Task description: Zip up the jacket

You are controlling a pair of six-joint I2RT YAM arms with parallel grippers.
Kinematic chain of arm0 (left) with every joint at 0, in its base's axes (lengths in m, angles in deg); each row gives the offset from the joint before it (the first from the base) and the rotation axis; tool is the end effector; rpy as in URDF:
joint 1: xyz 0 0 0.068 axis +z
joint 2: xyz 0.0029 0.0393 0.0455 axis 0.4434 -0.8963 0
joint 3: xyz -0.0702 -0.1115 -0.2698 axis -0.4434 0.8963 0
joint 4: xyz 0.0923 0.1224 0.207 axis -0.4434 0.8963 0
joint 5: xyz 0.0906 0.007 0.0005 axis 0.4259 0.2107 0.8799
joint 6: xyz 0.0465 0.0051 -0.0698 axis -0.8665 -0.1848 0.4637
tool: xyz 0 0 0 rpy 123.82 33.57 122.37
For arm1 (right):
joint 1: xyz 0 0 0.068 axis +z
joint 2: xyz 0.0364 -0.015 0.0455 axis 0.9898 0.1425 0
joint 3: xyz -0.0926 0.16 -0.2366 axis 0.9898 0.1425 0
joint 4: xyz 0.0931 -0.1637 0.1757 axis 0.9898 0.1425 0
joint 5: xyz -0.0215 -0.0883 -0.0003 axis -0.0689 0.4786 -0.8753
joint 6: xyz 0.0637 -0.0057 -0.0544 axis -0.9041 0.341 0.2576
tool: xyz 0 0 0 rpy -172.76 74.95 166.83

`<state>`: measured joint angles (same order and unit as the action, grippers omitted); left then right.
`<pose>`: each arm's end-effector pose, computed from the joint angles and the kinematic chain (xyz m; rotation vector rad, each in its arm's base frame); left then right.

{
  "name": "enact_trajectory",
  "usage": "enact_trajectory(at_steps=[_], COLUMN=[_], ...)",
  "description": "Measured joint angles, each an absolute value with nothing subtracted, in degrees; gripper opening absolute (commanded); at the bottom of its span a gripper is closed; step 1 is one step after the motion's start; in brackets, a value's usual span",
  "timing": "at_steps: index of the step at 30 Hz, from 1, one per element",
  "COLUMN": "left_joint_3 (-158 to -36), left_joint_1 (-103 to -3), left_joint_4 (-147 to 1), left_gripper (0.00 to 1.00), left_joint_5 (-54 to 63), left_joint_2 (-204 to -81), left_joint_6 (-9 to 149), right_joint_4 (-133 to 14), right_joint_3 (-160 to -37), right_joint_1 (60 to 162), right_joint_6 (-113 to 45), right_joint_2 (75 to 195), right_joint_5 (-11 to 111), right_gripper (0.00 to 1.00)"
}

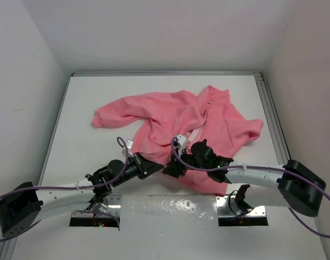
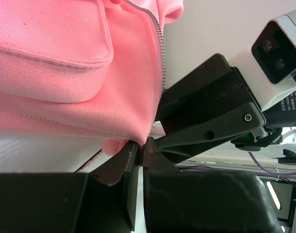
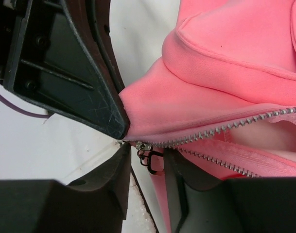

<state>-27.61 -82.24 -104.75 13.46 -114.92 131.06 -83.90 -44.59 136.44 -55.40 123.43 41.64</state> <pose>0.1022 -0.1491 0.1739 -0.3184 2.0435 -1.5333 0.1313 0.2203 0.1906 -0.6890 2.0715 1.1695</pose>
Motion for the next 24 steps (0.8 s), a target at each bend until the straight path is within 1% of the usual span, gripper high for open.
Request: enact_trajectory(at_steps=[3,6,7,8,16,19,24], left_joint_3=[-27.6,-27.6,-27.6,-27.6,-27.6,-27.6,-27.6], left_joint_1=[-82.2,-82.2,-82.2,-82.2,-82.2,-82.2,-82.2], left_joint_4=[-104.1,-104.1,-104.1,-104.1,-103.3,-102.8,-100.4], left_gripper=[0.00,0.00,0.00,0.00,0.00,0.00,0.00], left_joint_5=[13.7,13.7,13.7,13.7,13.4,13.4,13.5], left_joint_2=[-113.8,-112.8,-112.7,-112.6,-112.6,-112.4,-111.2], left_joint_6=[131.0,131.1,131.1,131.1,130.8,130.6,127.7], right_joint_4=[-83.5,-82.7,-82.3,-82.0,-78.0,-74.1,-66.0], right_joint_3=[-44.5,-44.3,-44.3,-44.3,-45.2,-47.0,-50.7], right_joint_1=[136.5,136.7,136.7,136.7,136.7,136.8,137.2], right_joint_6=[-55.4,-55.2,-55.1,-54.9,-54.3,-53.9,-53.9], right_joint_2=[122.2,119.6,118.8,118.2,117.4,117.2,116.3], right_joint_5=[41.4,41.8,42.2,42.5,43.5,44.7,51.6], right_gripper=[0.22,0.10,0.03,0.00,0.00,0.00,0.00])
